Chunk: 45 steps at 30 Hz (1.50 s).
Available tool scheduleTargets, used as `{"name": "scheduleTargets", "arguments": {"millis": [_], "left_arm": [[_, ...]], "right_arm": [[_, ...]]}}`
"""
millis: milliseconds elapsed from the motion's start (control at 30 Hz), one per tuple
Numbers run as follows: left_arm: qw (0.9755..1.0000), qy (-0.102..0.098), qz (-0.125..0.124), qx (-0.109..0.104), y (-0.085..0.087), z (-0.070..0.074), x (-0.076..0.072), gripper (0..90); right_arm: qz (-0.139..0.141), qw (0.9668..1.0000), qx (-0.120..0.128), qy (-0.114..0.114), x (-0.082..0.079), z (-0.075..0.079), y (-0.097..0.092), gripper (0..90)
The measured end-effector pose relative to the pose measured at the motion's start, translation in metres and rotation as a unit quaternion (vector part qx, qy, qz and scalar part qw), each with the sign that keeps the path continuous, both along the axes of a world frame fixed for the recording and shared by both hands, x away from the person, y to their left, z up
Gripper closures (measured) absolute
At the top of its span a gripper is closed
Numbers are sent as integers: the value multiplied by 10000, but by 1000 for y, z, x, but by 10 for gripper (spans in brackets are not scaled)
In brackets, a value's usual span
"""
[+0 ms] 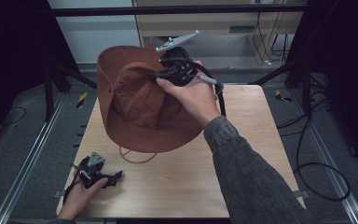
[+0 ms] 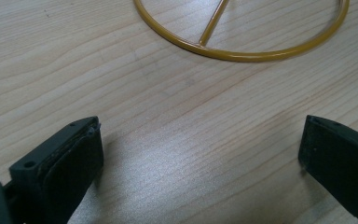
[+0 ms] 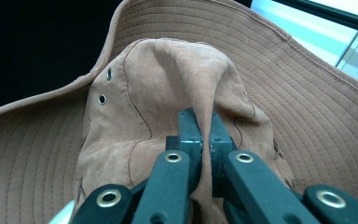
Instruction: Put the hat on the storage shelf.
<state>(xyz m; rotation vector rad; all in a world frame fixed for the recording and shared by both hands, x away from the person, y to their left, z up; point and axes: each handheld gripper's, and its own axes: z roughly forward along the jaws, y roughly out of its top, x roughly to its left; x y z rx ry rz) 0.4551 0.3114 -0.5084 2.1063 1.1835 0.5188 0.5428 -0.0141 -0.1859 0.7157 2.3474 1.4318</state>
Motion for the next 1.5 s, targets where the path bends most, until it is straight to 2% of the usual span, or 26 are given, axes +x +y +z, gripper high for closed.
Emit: {"name": "scheduleTargets", "arguments": {"millis": [533,1200,1500], "left_arm": [[10000,7,0,-3,0,0,0,0],[10000,9,-9,-14,0,0,0,0],[10000,8,-14,-11,0,0,0,0]], "right_arm": [[152,9999,-36,15,12,-6,45,891],[280,9994,-141,145,19,-22,71,889],[262,9992,-192,241,22,-30,70,886]]}}
